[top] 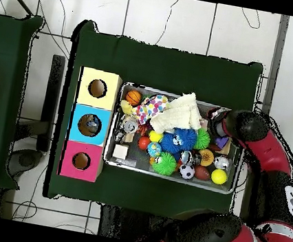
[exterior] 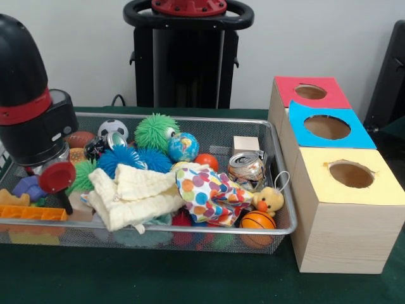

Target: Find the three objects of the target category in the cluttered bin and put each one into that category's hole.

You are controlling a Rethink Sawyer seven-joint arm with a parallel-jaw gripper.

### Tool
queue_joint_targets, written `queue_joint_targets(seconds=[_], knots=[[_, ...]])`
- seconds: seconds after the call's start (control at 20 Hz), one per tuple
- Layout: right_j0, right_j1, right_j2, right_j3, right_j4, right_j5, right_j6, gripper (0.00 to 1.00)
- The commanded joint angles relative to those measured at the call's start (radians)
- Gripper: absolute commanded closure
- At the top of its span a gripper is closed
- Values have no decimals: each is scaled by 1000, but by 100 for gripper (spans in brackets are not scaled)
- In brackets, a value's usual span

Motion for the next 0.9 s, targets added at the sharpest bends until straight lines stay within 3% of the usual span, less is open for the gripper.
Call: queue_joint_targets(seconds=[0.05, 0.25, 0.9], knots=[[66, 95, 65, 392, 136, -33, 347, 100], [80, 88, 51, 419, 196, -46, 341, 100], [126, 53, -8, 469, 291, -67, 319, 100]])
